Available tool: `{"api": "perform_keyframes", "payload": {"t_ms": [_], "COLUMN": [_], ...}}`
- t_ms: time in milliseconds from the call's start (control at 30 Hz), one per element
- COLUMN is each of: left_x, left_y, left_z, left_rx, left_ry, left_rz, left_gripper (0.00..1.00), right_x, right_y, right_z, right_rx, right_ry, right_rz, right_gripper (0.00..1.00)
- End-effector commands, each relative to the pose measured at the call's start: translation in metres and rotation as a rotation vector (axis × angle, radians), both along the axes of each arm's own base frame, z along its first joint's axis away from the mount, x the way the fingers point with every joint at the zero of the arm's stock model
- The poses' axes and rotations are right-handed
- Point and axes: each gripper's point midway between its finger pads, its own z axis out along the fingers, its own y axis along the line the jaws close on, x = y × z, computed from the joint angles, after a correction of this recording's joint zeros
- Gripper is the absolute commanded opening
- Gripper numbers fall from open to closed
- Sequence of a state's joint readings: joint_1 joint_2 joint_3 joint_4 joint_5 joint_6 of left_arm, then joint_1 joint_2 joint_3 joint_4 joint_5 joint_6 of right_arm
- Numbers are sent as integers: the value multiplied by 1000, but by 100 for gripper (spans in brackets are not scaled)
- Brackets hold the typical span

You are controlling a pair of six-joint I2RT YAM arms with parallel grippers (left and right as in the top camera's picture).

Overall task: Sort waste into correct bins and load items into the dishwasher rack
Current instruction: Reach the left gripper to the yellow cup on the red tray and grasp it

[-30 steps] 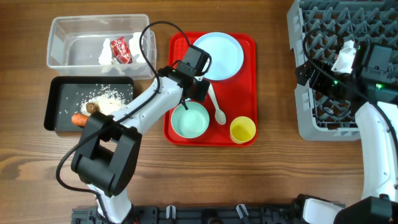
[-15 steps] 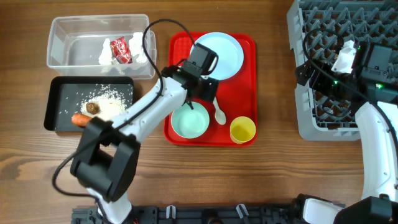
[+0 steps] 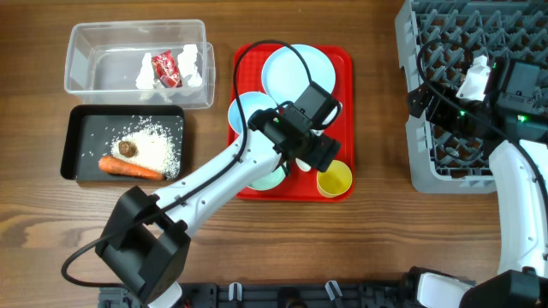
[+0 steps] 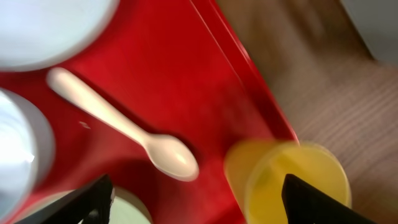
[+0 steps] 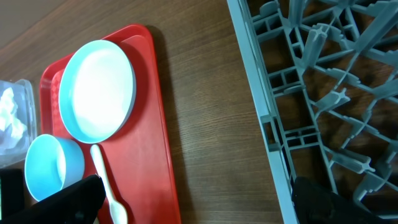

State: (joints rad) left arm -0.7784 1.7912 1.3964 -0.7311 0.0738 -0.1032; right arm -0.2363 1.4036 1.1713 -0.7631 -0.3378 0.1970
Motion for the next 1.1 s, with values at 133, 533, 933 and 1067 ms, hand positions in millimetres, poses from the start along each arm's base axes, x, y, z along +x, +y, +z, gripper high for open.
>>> {"api": "perform_keyframes", "payload": {"t_ms": [133, 533, 933, 1067], "left_x": [-31, -51, -48, -47], "left_y": [-9, -18, -22, -23], "left_z": [3, -34, -45, -44], "left_rx": [-51, 18, 22, 16], "left_ry": [120, 206, 210, 204], "left_rz": [-102, -149, -149, -149], "left_gripper": [72, 61, 22, 5], "right_x": [0, 0, 0, 0], "right_y": [0, 0, 0, 0], "right_z": [-3, -3, -3, -3], "right_rx": [-11, -12, -11, -11], "right_ry": [9, 8, 9, 9], "right_rz": [7, 7, 7, 7], "right_gripper": [100, 100, 100, 100]}}
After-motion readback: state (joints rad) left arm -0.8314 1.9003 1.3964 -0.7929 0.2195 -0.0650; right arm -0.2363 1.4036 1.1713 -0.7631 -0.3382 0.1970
